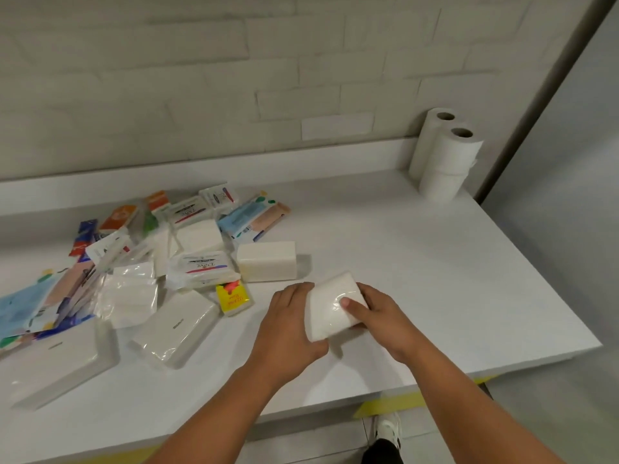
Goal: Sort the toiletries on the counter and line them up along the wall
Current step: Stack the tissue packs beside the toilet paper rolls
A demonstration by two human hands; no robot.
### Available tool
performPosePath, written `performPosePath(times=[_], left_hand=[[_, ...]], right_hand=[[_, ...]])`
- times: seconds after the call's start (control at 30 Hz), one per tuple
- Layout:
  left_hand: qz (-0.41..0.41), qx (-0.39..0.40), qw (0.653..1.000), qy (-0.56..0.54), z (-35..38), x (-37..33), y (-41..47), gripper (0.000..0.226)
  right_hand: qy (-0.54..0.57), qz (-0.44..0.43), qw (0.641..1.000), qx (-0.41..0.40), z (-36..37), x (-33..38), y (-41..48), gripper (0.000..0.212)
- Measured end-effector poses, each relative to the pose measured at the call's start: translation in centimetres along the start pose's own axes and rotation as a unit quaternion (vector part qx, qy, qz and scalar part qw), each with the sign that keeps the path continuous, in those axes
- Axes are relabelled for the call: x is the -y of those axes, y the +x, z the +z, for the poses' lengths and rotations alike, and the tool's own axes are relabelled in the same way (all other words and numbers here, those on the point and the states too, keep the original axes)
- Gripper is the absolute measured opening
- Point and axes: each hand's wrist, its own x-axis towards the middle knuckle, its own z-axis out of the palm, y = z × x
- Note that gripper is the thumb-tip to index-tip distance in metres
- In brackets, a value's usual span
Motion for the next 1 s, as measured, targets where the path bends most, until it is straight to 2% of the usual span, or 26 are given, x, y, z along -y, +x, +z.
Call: performPosePath(times=[0.1, 0.23, 0.33, 0.43, 0.53, 0.67, 0.73, 0.83, 1.0], left_hand=[[0.012, 0.005, 0.998, -0.059, 0.5, -1.4, 2.0, 0.096], [-0.099, 0.021, 0.97, -0.221, 1.3, -3.7, 6.1, 0.089], [-0.128, 0.063, 0.944, -0.299, 2.4, -4.9, 9.6, 0.07], [-0.156, 0.051, 0.923, -0.349, 3.9, -5.8, 12.9, 0.069], [-0.159, 0.024, 0.926, -0.342, 5.2, -6.7, 16.2, 0.064], [-0.107, -0.059, 0.964, -0.235, 6.9, -7.5, 20.4, 0.062], [-0.093, -0.111, 0.974, -0.174, 8.2, -7.9, 22.4, 0.059], [-0.117, -0.16, 0.968, -0.156, 10.2, -8.5, 25.6, 0.05], [-0.112, -0.174, 0.962, -0.179, 13.3, -8.5, 30.1, 0.056]], right_hand=[[0.075, -0.011, 0.997, 0.002, -2.7, 0.5, 0.7, 0.035], [0.115, -0.018, 0.993, -0.014, -6.8, 1.2, 2.2, 0.035], [0.129, -0.019, 0.991, -0.012, -9.9, 1.7, 3.9, 0.034], [0.119, -0.025, 0.992, -0.014, -12.5, 2.0, 6.1, 0.033], [0.067, -0.046, 0.996, -0.029, -15.1, 2.0, 9.0, 0.039], [-0.018, -0.077, 0.996, -0.051, -17.9, 2.2, 13.3, 0.053], [-0.033, -0.087, 0.994, -0.058, -18.9, 2.5, 15.5, 0.051], [-0.024, -0.093, 0.994, -0.06, -19.7, 2.7, 18.8, 0.047], [-0.057, -0.103, 0.981, -0.157, -21.4, 2.1, 23.4, 0.033]])
